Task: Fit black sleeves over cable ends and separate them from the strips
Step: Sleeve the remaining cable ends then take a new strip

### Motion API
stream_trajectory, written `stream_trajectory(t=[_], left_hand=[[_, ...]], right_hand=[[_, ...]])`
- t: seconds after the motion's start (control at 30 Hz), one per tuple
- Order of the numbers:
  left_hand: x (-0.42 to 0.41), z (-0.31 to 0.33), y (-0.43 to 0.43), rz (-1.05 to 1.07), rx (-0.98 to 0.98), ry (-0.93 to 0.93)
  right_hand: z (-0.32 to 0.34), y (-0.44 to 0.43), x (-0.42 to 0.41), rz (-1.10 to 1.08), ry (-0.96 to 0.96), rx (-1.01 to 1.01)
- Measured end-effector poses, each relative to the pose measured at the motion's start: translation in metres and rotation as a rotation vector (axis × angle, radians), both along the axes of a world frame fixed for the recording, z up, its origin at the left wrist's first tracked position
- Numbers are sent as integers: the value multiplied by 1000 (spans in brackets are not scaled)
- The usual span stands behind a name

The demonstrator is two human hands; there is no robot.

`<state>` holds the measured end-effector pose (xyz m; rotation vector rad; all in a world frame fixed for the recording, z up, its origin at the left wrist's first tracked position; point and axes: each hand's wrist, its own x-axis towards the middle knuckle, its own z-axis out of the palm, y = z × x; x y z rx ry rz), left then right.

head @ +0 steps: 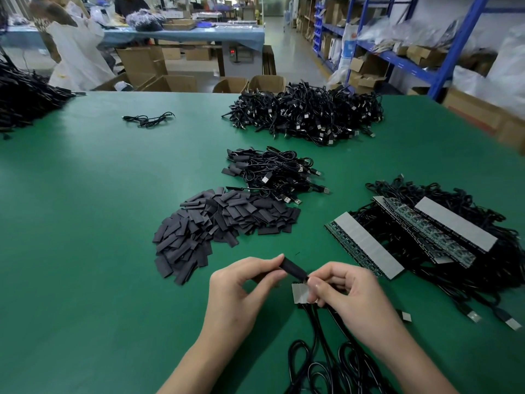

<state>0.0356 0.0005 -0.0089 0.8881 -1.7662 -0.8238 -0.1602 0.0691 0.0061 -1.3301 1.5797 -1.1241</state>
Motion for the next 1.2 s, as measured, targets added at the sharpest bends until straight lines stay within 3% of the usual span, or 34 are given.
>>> stream_trajectory(t=[0.47, 0.53, 0.73, 0.9, 1.03, 1.2], left_hand=[[0, 1, 2, -14, -112, -60], [-1, 2, 4, -3, -53, -9], [-4, 2, 3, -66, 394, 266], [4, 8, -5, -22, 535, 495], [6, 8, -9, -23, 544, 518], [4, 3, -11, -39, 542, 396]], right_hand=[[-3, -1, 3, -21, 98, -19], [0, 0, 5, -20, 114, -51], [8, 3, 3, 1, 296, -81], [5, 3, -8, 31, 479, -67], [-2, 0, -4, 6, 525, -98], [5, -5, -6, -106, 490, -139]])
